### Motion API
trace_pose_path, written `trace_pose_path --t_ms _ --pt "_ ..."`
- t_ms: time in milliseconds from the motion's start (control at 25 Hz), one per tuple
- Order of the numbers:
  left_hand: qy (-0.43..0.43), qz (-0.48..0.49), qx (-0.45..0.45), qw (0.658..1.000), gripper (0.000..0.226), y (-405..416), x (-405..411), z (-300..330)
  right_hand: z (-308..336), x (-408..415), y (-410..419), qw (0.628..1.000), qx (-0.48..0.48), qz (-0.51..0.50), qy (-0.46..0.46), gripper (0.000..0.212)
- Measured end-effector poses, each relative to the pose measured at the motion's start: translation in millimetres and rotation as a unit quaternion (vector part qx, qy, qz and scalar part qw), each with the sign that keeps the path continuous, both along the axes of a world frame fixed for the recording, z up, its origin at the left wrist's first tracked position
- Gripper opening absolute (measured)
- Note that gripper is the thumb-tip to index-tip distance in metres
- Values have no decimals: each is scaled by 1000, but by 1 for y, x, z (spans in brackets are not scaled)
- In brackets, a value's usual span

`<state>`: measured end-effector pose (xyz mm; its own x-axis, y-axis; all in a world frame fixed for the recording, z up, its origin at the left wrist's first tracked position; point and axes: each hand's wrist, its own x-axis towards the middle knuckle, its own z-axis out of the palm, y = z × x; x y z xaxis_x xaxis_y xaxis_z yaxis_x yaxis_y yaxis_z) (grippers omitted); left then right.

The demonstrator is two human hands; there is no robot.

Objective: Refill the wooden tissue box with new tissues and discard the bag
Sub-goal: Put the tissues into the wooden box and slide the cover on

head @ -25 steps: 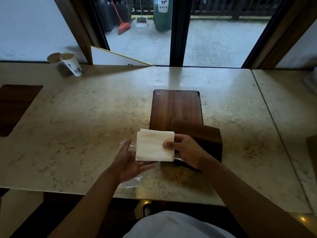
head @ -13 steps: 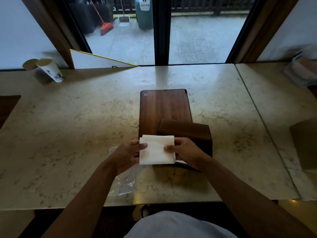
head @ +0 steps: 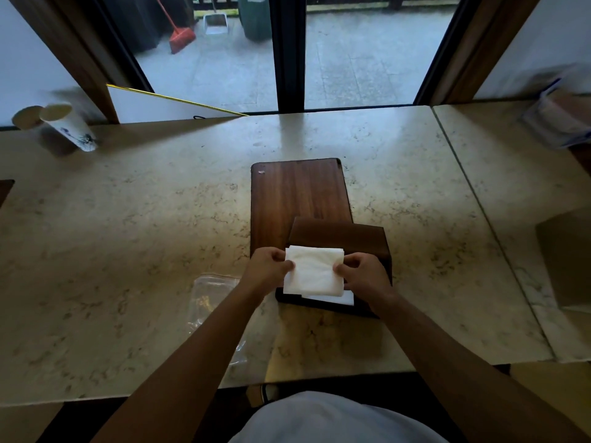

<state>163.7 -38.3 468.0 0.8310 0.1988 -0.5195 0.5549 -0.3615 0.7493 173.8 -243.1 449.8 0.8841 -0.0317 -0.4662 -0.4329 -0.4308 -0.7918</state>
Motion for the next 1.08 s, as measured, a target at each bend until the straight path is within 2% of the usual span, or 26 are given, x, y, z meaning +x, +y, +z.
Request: trace_pose_path --t_ms 80,200,400,600,880,1080 --pt "11 7 -7 1000 28 -10 6 -7 -5 2 -5 999 -32 -16 -15 25" --pt "29 17 -21 999 12 -25 15 -18 -14 3 -13 997 -69 -31 -3 23" --pt "70 -29 28 997 25 -44 25 -39 -25 6 -18 992 -121 8 42 16" --pt "115 -44 46 991 26 -52 30 -58 -34 10 -16 991 -112 23 75 23" --pt "97 -74 82 989 25 -53 25 -68 -44 11 -14 987 -118 28 105 28" --pt "69 -101 120 985 26 -52 22 -66 -41 9 -16 988 -133 34 77 25"
